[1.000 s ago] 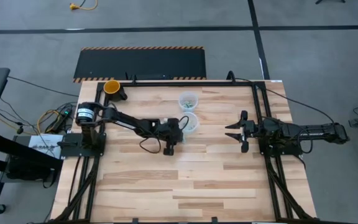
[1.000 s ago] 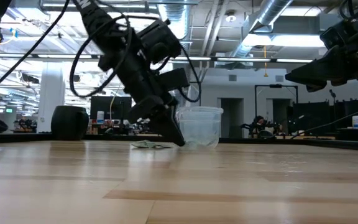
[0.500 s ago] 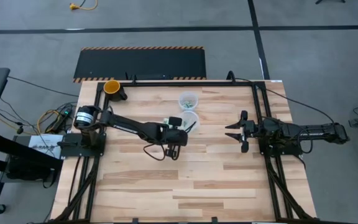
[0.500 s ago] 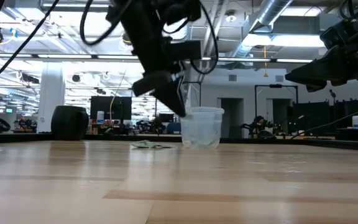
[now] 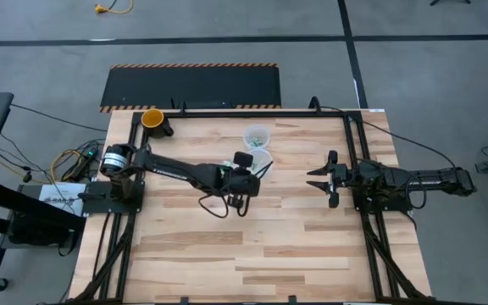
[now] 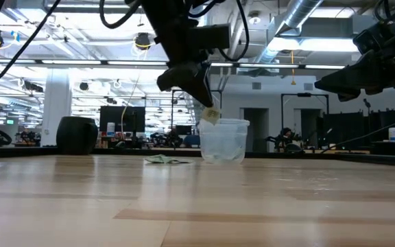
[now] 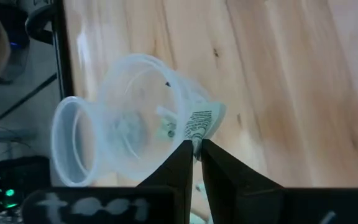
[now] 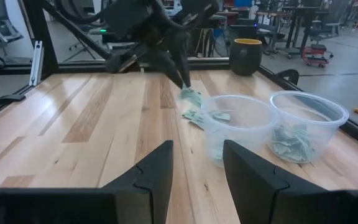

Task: Pick and place items into bin
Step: Put the green stevia packet into the bottom transparent bin

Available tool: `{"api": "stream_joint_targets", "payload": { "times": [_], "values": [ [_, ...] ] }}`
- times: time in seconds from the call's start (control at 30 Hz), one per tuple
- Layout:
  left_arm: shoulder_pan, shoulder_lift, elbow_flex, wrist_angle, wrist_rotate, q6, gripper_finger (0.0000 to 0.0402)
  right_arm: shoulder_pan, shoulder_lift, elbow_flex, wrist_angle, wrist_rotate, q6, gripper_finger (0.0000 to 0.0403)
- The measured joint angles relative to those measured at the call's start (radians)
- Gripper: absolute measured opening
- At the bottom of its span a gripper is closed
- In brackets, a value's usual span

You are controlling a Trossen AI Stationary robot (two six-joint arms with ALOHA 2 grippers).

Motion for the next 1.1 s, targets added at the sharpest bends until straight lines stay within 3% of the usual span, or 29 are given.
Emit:
{"api": "stream_joint_targets", "payload": {
  "times": [0.4, 0.87, 0.97, 1.1],
  "values": [
    [0.061, 0.0, 0.009, 0.038, -0.06, 0.073, 0.002, 0.0, 0.0, 0.0, 0.0, 0.0, 0.0, 0.0134],
    [0.027, -0.047, 0.009, 0.016, -0.073, 0.072, 0.002, 0.0, 0.0, 0.0, 0.001, 0.0, 0.0, 0.0133],
    [0.031, -0.08, 0.009, 0.082, -0.036, 0.072, 0.002, 0.0, 0.0, 0.0, 0.004, 0.0, 0.0, 0.0134],
    [0.067, -0.098, 0.011, 0.177, 0.1, 0.073, 0.002, 0.0, 0.0, 0.0, 0.002, 0.0, 0.0, 0.0134]
  ]
}}
